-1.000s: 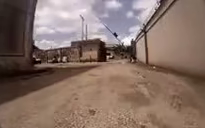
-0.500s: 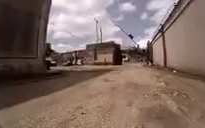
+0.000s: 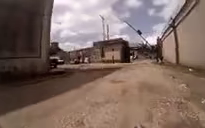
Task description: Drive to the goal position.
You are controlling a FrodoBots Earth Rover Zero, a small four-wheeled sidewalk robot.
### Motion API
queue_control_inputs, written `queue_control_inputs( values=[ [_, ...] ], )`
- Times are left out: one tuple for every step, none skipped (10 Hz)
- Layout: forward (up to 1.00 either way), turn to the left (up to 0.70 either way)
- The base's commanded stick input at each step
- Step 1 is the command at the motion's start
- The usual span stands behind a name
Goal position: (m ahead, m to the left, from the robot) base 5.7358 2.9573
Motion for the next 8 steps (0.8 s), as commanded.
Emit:
queue_control_inputs(
  values=[
    [0.85, 0.0],
    [0.85, 0.0],
    [0.85, 0.0],
    [0.85, 0.0],
    [0.85, 0.0],
    [0.85, 0.0],
    [0.85, 0.0],
    [0.85, 0.0]
  ],
)
